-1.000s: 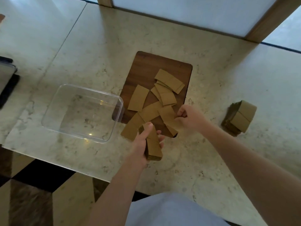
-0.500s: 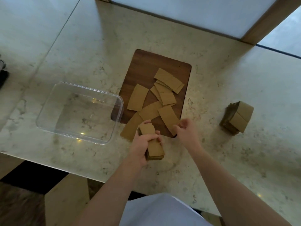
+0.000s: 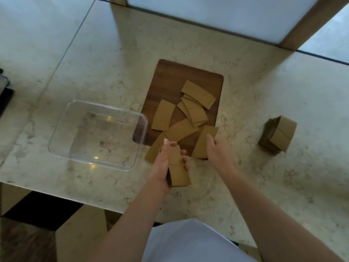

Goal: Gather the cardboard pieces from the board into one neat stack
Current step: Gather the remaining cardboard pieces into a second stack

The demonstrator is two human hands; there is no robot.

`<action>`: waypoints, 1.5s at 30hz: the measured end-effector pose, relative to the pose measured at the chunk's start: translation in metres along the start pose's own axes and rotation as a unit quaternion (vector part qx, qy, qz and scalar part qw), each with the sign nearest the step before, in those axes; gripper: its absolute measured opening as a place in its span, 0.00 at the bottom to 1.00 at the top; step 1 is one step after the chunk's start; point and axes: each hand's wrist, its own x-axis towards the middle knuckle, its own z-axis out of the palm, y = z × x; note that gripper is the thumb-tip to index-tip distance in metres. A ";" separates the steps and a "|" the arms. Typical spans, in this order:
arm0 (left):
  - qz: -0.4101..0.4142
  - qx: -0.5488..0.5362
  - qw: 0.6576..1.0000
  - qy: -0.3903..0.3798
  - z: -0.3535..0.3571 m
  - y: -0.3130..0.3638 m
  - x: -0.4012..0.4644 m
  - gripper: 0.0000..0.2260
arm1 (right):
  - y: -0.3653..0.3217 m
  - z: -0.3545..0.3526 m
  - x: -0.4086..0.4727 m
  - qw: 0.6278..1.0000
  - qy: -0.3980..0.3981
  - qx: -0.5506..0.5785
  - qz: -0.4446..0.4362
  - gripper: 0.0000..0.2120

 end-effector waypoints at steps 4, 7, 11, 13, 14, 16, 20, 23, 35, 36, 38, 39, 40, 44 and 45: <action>0.006 0.029 0.999 0.023 0.006 -0.004 0.003 0.24 | -0.013 -0.012 -0.029 0.963 -0.009 0.251 0.099 0.13; 0.048 0.069 0.996 0.033 0.013 -0.009 0.001 0.24 | -0.023 -0.013 -0.044 0.932 -0.018 0.344 0.116 0.02; 0.082 0.072 0.993 0.055 0.023 -0.010 -0.006 0.27 | -0.026 0.001 -0.061 0.892 -0.043 0.430 0.135 0.08; 0.081 0.076 0.990 0.082 0.027 -0.007 -0.006 0.22 | -0.024 0.007 -0.068 0.914 -0.087 0.367 0.150 0.03; 0.079 0.079 0.990 0.092 0.026 -0.006 -0.005 0.20 | -0.024 0.011 -0.070 0.929 -0.113 0.321 0.145 0.02; 0.068 0.080 0.988 0.114 0.020 -0.004 -0.001 0.17 | -0.023 0.014 -0.072 0.935 -0.164 0.274 0.155 0.08; 0.045 0.039 0.997 0.053 0.002 -0.002 -0.001 0.20 | -0.021 -0.002 -0.065 0.889 -0.312 0.255 0.215 0.24; 0.025 0.017 0.999 -0.035 -0.004 -0.009 -0.002 0.25 | -0.023 -0.008 -0.063 0.872 -0.400 0.196 0.201 0.29; 0.031 -0.067 0.996 -0.053 -0.012 0.023 0.014 0.26 | -0.043 0.019 0.048 0.878 -0.089 -0.345 -0.319 0.28; 0.029 -0.066 0.996 -0.054 -0.011 0.024 0.016 0.27 | -0.046 0.023 0.054 0.853 -0.105 -0.382 -0.339 0.31; 0.037 -0.068 0.996 -0.046 -0.010 0.025 0.018 0.28 | -0.051 0.032 0.062 0.831 -0.121 -0.428 -0.336 0.32; 0.042 -0.067 0.996 -0.042 -0.008 0.026 0.019 0.28 | -0.053 0.033 0.065 0.830 -0.116 -0.439 -0.323 0.31; 0.045 -0.065 0.996 -0.037 -0.009 0.026 0.019 0.28 | -0.054 0.035 0.066 0.831 -0.105 -0.449 -0.312 0.31; 0.027 -0.042 0.998 -0.035 -0.013 0.024 0.018 0.28 | -0.057 0.032 0.069 0.859 -0.102 -0.420 -0.274 0.26; 0.028 -0.035 0.998 -0.043 -0.014 0.023 0.017 0.28 | -0.054 0.029 0.069 0.879 -0.120 -0.384 -0.258 0.21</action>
